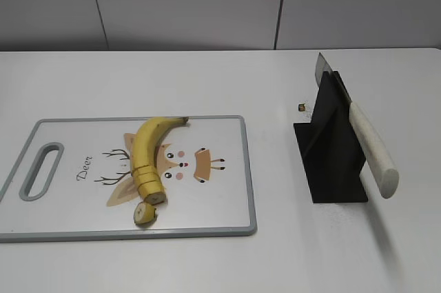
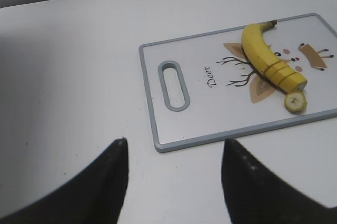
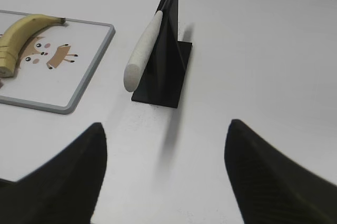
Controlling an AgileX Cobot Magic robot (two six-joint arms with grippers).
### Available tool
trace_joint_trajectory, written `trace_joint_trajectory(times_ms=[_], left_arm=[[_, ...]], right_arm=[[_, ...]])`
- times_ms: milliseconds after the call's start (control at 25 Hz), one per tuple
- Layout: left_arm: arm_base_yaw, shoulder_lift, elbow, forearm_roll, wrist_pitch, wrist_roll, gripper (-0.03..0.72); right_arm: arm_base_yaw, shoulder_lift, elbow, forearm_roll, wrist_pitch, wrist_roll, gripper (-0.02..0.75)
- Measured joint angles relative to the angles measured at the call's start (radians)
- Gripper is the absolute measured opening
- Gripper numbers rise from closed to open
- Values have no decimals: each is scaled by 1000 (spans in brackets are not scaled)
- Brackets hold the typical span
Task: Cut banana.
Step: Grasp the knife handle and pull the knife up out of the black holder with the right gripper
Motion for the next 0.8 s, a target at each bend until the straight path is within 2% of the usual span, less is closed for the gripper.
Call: trace_joint_trajectory(times_ms=[800], left_arm=[[0,0,0,0,0,0,551]], right_arm=[[0,0,0,0,-1,0,529]])
